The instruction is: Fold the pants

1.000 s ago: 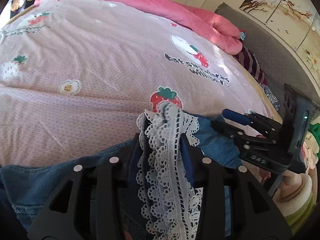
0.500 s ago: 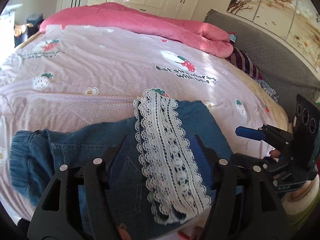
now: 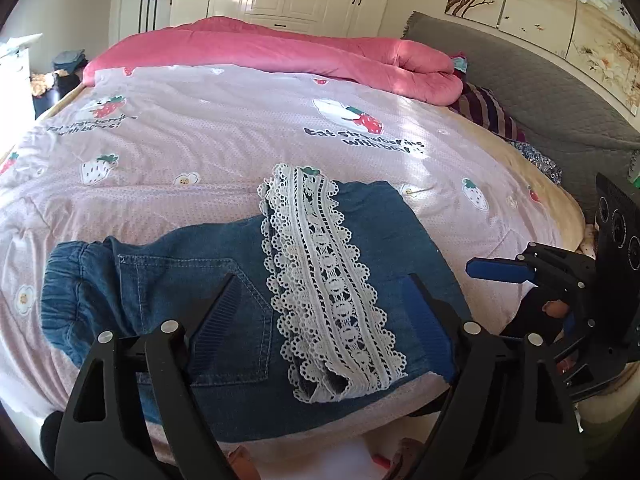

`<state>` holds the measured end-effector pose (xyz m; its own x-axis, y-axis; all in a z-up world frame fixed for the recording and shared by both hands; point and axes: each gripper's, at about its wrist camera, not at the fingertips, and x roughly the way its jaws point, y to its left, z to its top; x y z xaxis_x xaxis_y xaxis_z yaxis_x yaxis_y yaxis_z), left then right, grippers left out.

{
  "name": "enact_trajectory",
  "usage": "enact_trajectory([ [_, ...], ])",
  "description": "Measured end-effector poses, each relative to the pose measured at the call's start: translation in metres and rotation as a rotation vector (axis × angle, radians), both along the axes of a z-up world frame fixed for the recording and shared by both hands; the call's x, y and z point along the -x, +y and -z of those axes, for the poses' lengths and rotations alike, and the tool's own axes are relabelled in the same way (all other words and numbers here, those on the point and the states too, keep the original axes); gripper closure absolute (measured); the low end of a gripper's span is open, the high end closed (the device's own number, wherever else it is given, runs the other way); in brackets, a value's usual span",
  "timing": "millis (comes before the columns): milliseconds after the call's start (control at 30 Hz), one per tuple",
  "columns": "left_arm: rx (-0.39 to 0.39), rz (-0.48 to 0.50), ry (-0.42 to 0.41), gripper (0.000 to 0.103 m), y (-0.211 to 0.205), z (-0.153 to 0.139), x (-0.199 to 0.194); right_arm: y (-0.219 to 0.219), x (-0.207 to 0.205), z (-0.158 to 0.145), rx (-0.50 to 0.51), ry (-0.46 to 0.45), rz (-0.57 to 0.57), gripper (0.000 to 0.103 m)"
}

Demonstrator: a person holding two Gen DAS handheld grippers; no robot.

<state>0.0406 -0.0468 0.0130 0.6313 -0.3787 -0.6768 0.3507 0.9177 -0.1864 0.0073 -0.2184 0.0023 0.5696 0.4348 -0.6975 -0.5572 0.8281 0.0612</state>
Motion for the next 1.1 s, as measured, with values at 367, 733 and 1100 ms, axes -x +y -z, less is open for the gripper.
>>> enact_trajectory([
  [367,0.048,-0.001,0.014,0.025,0.000,0.002,0.008,0.009,0.001,0.027,0.063,0.098,-0.048,0.093],
  [733,0.052,0.045,0.083,0.025,-0.010,0.022,0.006,-0.021,-0.014,0.065,0.039,0.222,0.034,0.102],
  [1100,-0.052,0.058,0.154,0.029,-0.015,0.074,0.004,-0.022,-0.013,0.065,0.038,0.217,0.033,0.102],
])
